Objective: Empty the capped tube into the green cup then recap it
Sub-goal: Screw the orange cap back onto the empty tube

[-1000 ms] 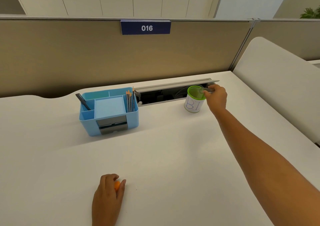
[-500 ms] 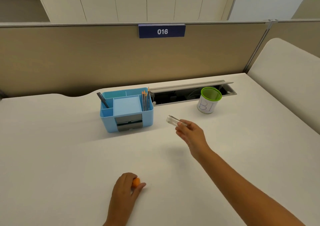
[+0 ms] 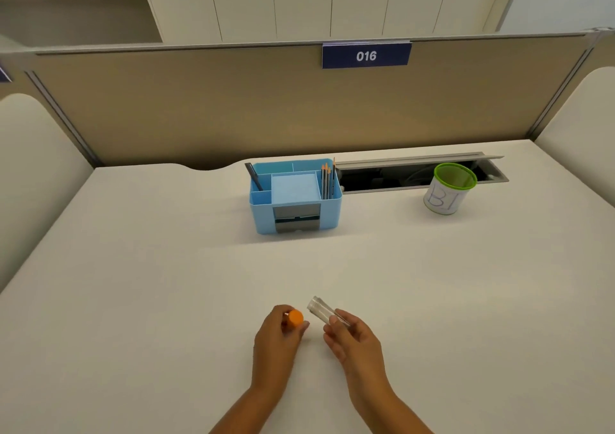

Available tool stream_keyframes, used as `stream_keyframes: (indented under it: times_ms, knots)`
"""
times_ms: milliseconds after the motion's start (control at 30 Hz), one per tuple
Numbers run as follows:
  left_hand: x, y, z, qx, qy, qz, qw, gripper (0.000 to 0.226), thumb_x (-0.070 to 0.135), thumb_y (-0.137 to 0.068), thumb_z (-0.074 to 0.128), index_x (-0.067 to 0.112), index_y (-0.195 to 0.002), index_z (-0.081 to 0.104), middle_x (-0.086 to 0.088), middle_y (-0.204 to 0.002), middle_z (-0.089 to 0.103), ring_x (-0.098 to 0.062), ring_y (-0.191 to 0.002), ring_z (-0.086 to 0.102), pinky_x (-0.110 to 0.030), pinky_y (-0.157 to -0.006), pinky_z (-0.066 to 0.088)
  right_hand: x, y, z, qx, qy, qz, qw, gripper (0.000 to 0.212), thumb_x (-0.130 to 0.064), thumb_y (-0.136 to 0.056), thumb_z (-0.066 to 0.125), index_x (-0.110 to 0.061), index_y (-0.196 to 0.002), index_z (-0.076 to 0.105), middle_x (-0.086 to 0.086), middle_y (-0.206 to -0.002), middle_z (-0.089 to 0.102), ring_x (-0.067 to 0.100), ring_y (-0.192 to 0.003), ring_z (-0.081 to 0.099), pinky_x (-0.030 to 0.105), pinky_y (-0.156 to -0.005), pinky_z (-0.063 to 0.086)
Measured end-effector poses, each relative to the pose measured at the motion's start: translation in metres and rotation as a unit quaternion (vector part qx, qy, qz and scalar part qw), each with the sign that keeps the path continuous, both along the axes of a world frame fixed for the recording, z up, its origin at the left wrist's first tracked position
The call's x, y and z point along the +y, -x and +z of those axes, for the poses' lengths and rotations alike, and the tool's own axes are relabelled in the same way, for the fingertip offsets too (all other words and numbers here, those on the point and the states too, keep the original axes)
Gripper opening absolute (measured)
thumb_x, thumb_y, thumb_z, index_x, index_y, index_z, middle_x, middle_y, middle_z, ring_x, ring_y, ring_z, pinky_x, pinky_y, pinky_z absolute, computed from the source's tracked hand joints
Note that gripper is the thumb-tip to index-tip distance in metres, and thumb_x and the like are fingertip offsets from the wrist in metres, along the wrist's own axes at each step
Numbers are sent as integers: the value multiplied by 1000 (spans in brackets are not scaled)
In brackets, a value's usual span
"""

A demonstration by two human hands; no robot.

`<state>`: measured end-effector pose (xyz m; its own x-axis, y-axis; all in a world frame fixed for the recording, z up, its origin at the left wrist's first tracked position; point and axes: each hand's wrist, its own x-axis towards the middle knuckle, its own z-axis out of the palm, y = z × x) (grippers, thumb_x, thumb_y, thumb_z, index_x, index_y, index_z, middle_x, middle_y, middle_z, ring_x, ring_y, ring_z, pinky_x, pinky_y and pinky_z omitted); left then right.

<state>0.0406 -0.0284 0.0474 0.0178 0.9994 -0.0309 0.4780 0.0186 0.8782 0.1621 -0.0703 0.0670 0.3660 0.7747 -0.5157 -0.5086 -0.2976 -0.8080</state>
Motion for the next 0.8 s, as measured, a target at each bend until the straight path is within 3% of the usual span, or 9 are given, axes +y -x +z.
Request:
stream_keyframes:
  times_ms: [100,167,233,367,567,800]
  knots:
    - [4,-1,13,-125,71,73,987,8,21,-85,60,20,-92,58,-1,-88,66,-17,-84,62,-15,-69,44,-7,6,5,4,-4,-6,1000,13,-18,-84,65,-18,-97,63,11,-101,65,16,-84,71,18,-69,58]
    - [6,-1,21,-267,136,103,949,13,22,-88,54,11,-93,60,-9,-91,67,-21,-85,64,-27,-78,48,-10,8,8,15,-16,-1,1000,15,-17,-84,66,-16,-99,64,13,-101,65,15,-81,72,19,-71,58]
    - [7,0,28,-354,179,114,911,18,26,-90,50,11,-91,61,-10,-93,66,-22,-89,63,-35,-85,48,-12,10,12,21,-27,8,999,17,-18,-84,66,-15,-101,64,14,-103,65,16,-82,72,20,-73,58]
    - [8,-3,38,-461,218,119,852,24,29,-89,49,9,-91,62,-11,-90,68,-21,-85,65,-32,-79,50,-14,15,18,16,-43,27,999,20,-18,-83,67,-14,-102,64,14,-105,65,18,-85,71,22,-76,58]
    - [8,-11,44,-477,225,107,843,25,29,-87,51,7,-91,63,-11,-88,68,-22,-86,65,-32,-76,50,-8,17,23,-6,-44,34,998,23,-18,-82,67,-16,-104,63,10,-108,66,20,-93,69,24,-79,57]
    - [11,-16,43,-476,218,88,847,24,29,-84,54,9,-86,67,-6,-77,74,-20,-80,69,-33,-75,52,-4,14,26,-10,-57,30,998,20,-21,-80,70,-23,-99,64,6,-105,68,16,-93,69,16,-68,56]
